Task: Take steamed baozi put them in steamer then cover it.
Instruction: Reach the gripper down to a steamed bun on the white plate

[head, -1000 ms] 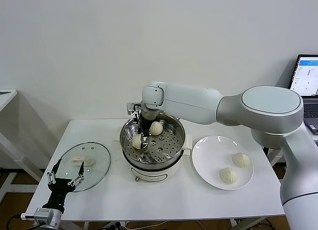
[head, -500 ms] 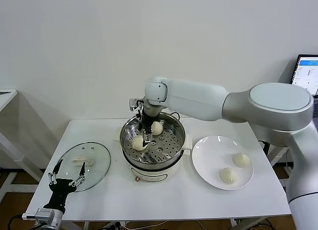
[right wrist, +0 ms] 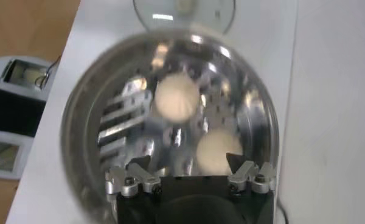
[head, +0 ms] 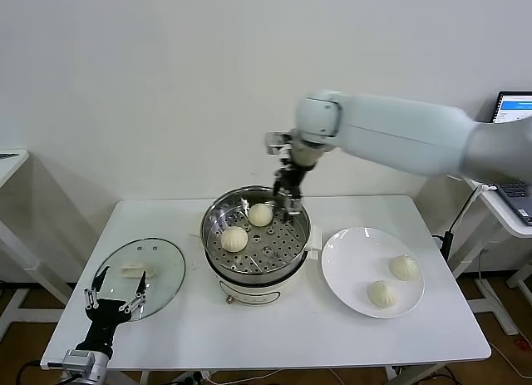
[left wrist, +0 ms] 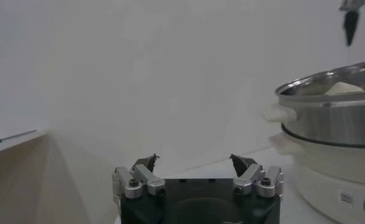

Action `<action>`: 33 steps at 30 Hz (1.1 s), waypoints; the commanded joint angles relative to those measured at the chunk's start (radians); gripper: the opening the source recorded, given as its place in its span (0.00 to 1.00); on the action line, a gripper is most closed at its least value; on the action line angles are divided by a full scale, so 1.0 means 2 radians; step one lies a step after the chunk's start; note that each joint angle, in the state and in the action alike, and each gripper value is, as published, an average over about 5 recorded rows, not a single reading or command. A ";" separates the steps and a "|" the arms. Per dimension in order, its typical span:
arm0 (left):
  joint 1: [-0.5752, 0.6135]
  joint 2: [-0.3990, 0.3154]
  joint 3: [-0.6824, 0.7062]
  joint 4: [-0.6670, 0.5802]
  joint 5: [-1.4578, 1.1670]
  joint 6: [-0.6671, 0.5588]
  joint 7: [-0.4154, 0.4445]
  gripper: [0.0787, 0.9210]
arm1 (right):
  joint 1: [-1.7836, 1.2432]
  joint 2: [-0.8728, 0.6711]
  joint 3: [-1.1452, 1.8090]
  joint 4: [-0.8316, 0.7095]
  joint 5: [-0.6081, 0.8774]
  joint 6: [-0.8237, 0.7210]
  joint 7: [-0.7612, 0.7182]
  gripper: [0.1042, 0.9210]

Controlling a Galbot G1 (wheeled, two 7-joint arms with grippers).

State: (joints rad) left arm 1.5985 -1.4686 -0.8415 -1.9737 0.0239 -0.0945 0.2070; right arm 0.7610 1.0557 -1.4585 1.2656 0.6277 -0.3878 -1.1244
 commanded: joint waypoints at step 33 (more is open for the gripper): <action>-0.001 -0.002 0.021 0.008 0.017 0.002 -0.009 0.88 | -0.366 -0.214 0.279 0.001 -0.312 0.078 -0.062 0.88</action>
State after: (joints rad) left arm 1.5962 -1.4736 -0.8018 -1.9604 0.0557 -0.0917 0.1902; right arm 0.1313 0.6449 -0.9758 1.2819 0.0759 -0.2480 -1.2408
